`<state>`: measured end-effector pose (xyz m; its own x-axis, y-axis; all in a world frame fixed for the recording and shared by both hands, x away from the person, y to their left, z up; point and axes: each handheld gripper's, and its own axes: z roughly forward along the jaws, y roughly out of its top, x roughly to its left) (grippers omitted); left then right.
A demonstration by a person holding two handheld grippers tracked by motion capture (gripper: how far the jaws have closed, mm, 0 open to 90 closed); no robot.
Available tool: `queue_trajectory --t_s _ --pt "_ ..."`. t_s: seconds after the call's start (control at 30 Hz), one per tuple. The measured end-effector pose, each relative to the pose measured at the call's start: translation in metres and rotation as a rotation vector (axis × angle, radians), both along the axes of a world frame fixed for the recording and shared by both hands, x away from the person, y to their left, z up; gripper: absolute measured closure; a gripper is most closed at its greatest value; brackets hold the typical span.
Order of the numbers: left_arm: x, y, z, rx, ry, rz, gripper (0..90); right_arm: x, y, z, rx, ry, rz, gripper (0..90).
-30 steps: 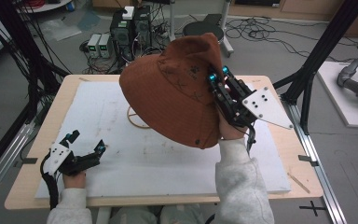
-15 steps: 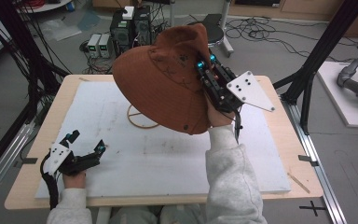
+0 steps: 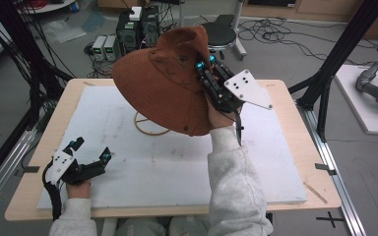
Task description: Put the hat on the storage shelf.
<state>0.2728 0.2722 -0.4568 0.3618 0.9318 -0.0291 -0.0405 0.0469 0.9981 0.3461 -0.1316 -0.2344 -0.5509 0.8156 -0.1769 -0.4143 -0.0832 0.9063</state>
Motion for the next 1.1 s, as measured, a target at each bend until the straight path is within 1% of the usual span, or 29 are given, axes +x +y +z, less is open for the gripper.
queue_trajectory --t_s 0.13,0.2,0.33,0.47,0.63,0.8,1.1 --pt "0.0 0.0 0.0 -0.002 0.002 0.0 1.8 0.005 0.005 -0.002 0.002 0.01 -0.001 87.7" --pt "0.0 0.0 0.0 0.0 0.002 -0.001 1.8 0.008 0.007 -0.004 -0.003 0.014 0.001 87.7" --pt "0.0 0.0 0.0 -0.003 0.003 0.0 1.8 0.012 0.017 -0.008 -0.021 0.014 -0.012 87.7" --pt "0.0 0.0 0.0 -0.004 0.002 -0.001 1.8 0.015 0.025 -0.011 -0.028 0.015 -0.012 87.6" --pt "0.0 0.0 0.0 -0.002 0.002 -0.001 1.8 0.02 0.034 -0.014 -0.017 0.024 -0.008 87.6" --pt "0.0 0.0 0.0 -0.001 -0.001 -0.003 1.8 0.026 0.041 -0.018 -0.019 0.029 -0.017 87.6" --pt "0.0 0.0 0.0 0.0 -0.001 -0.004 1.8 0.039 0.051 -0.023 -0.005 0.047 -0.019 87.6"
